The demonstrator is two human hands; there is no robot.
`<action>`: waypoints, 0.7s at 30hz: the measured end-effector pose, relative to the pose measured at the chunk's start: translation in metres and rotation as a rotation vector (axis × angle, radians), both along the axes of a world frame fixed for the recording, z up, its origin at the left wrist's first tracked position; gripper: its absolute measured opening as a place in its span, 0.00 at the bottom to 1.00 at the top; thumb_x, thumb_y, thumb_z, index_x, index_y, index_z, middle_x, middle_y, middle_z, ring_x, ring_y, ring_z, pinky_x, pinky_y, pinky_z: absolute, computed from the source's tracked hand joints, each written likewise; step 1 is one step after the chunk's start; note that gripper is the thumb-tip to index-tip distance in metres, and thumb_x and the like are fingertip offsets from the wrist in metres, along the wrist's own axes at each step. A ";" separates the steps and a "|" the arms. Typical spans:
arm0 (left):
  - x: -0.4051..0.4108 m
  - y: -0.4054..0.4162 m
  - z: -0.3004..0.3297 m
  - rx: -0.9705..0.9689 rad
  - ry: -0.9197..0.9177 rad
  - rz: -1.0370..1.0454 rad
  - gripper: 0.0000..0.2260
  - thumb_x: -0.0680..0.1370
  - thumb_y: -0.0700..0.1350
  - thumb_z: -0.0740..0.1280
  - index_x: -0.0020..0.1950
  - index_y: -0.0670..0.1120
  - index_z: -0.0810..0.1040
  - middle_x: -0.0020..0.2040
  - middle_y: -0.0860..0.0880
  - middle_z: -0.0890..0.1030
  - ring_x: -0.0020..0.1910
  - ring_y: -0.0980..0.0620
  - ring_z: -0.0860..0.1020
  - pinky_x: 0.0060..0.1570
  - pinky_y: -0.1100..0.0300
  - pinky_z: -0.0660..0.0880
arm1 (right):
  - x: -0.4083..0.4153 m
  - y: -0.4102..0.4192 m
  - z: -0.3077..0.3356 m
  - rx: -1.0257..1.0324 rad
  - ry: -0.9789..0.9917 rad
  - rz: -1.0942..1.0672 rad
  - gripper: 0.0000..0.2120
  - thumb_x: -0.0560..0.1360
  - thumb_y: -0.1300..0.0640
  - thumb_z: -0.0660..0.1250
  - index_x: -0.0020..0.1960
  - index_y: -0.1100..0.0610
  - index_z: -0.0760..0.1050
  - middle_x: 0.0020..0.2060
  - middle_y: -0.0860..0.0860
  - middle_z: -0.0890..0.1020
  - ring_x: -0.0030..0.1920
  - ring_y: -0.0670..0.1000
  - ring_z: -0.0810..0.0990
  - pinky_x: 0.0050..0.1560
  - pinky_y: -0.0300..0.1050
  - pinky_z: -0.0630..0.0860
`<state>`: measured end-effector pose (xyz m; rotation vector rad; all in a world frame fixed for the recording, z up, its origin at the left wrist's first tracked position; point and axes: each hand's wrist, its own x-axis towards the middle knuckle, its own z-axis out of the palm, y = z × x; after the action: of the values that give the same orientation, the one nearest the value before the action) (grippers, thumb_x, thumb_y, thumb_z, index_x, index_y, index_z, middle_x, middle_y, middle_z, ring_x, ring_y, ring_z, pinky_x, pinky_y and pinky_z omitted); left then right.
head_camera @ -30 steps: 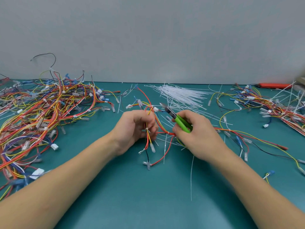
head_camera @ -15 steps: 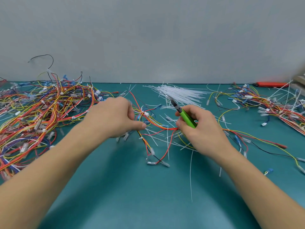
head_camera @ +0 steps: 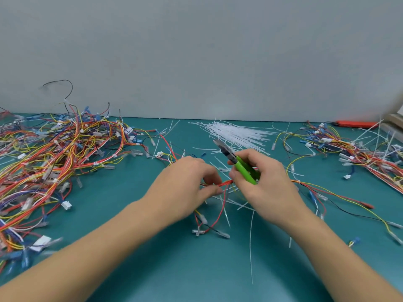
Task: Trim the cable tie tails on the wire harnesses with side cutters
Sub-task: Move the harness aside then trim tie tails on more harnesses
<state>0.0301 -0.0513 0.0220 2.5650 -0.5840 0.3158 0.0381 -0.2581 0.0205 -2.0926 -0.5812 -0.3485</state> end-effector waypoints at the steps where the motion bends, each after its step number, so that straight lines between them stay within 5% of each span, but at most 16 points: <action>1: 0.000 0.000 -0.001 0.005 -0.002 0.020 0.07 0.78 0.58 0.72 0.51 0.57 0.84 0.46 0.59 0.82 0.51 0.56 0.76 0.56 0.51 0.75 | 0.000 0.000 0.000 0.000 -0.006 -0.001 0.11 0.77 0.62 0.72 0.49 0.46 0.78 0.38 0.44 0.80 0.40 0.47 0.76 0.40 0.33 0.71; 7: 0.006 0.000 0.004 -0.022 0.111 0.029 0.06 0.80 0.52 0.71 0.48 0.53 0.85 0.40 0.58 0.83 0.41 0.61 0.77 0.46 0.62 0.74 | -0.004 0.006 0.002 -0.027 -0.091 -0.026 0.15 0.75 0.65 0.74 0.53 0.47 0.78 0.46 0.40 0.80 0.50 0.44 0.78 0.49 0.36 0.73; 10: 0.005 0.001 0.011 -0.263 0.342 -0.029 0.09 0.79 0.46 0.73 0.39 0.53 0.82 0.29 0.57 0.74 0.30 0.58 0.69 0.35 0.61 0.66 | -0.007 0.011 0.006 -0.142 -0.250 -0.001 0.18 0.70 0.69 0.73 0.57 0.55 0.81 0.54 0.47 0.77 0.58 0.51 0.76 0.57 0.40 0.73; 13: 0.004 0.004 0.017 -0.442 0.409 -0.096 0.10 0.74 0.48 0.73 0.38 0.45 0.78 0.33 0.48 0.73 0.35 0.53 0.67 0.37 0.59 0.64 | -0.012 0.013 0.009 -0.181 -0.306 0.094 0.20 0.68 0.68 0.70 0.57 0.54 0.80 0.51 0.43 0.79 0.56 0.50 0.76 0.58 0.40 0.73; 16: 0.007 0.007 0.019 -0.338 0.383 -0.079 0.22 0.67 0.57 0.67 0.41 0.37 0.76 0.41 0.45 0.71 0.42 0.52 0.66 0.44 0.54 0.64 | -0.014 0.014 0.007 -0.156 -0.211 0.185 0.20 0.70 0.70 0.73 0.58 0.53 0.80 0.47 0.36 0.78 0.54 0.48 0.78 0.57 0.40 0.74; 21: 0.003 0.008 0.023 -0.360 0.471 -0.019 0.17 0.62 0.61 0.64 0.42 0.50 0.74 0.41 0.49 0.68 0.42 0.52 0.63 0.44 0.52 0.60 | -0.012 0.012 0.006 -0.163 -0.185 0.194 0.19 0.72 0.68 0.75 0.58 0.52 0.79 0.48 0.36 0.77 0.53 0.46 0.77 0.56 0.38 0.74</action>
<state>0.0336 -0.0434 0.0446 2.1745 -0.3365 -0.1778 0.0256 -0.2460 0.0262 -2.1498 -0.9427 -0.3972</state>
